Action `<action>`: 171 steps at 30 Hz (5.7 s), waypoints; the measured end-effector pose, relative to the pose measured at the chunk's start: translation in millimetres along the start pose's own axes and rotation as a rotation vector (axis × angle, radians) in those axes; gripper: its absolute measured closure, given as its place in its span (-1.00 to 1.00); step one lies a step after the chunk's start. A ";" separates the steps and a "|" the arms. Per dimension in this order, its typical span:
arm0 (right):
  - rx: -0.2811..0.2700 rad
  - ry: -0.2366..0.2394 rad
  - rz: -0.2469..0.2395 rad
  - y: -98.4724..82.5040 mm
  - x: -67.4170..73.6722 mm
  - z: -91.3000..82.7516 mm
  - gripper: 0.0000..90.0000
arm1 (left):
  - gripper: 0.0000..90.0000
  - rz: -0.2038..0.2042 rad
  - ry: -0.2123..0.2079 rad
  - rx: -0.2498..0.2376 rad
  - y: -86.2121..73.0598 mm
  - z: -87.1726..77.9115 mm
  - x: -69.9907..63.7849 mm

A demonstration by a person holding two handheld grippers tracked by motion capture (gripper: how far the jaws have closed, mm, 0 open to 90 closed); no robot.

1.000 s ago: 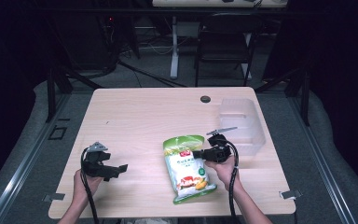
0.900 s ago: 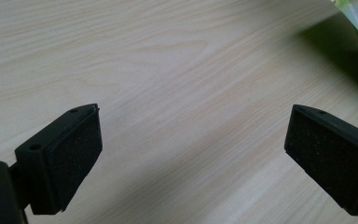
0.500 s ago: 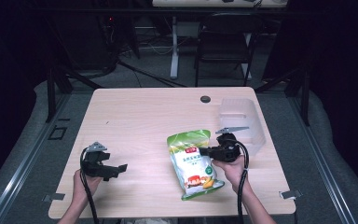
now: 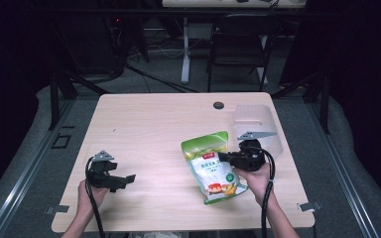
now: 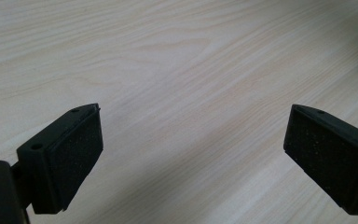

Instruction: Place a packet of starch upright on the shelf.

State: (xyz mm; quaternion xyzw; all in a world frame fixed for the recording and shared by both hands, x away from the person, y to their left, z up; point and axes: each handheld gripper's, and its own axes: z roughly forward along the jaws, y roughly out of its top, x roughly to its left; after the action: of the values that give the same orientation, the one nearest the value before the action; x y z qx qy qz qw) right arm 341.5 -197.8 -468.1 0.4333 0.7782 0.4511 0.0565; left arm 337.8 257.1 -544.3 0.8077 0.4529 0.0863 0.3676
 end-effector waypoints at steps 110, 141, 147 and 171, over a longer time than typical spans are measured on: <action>-0.108 -0.327 -0.124 91.4 -62.9 -68.5 0.99 | -0.91 0.001 0.010 -0.007 -0.6 1.7 0.5; -0.037 -0.382 -0.192 78.9 -77.1 -33.8 0.99 | -0.91 0.012 0.009 -0.006 0.4 1.5 -0.2; -0.031 -0.380 -0.209 78.1 -78.8 -32.3 0.99 | -0.91 0.014 0.008 -0.003 0.4 1.7 0.1; 0.007 -0.375 -0.227 73.4 -90.1 -33.1 0.98 | -0.89 0.003 0.013 0.001 0.4 2.3 -0.4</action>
State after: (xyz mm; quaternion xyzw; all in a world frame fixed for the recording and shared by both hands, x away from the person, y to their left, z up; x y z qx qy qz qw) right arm 427.2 -268.7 -420.9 0.4192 0.7995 0.3507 0.2492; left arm 338.9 255.5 -545.6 0.8080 0.4541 0.0918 0.3640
